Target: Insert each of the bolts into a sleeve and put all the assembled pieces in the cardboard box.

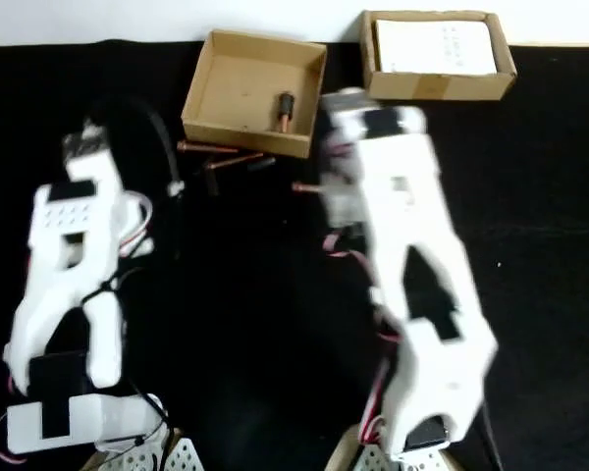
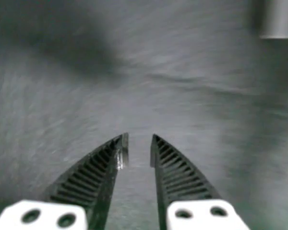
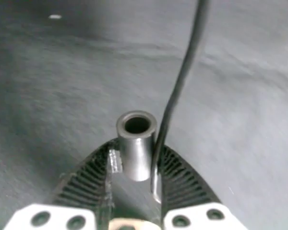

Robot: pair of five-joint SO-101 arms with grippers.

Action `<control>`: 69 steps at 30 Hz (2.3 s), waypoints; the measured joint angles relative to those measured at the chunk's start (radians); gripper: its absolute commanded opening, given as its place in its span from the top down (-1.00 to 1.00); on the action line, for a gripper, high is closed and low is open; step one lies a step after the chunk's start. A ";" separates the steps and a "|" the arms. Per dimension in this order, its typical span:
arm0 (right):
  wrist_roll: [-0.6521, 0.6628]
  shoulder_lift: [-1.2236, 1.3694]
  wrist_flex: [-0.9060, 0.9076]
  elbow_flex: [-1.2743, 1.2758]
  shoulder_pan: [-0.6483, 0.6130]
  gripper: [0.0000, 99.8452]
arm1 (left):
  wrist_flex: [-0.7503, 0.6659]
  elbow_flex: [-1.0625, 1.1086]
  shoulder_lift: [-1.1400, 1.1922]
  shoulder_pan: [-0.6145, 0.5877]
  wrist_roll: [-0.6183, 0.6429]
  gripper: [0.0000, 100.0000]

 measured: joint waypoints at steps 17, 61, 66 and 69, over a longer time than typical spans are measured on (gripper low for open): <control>0.008 -0.571 -0.775 1.010 0.311 0.99 | 0.189 -0.833 0.494 0.600 0.569 0.55; 0.008 -1.171 -1.152 1.657 0.311 0.99 | 0.430 -1.815 1.378 0.537 0.829 0.67; 0.008 -1.171 -1.152 1.657 0.311 0.99 | 0.453 -1.893 1.355 0.543 0.824 0.66; 0.008 -1.171 -1.152 1.657 0.311 0.99 | 0.414 -1.898 1.346 0.551 0.825 0.66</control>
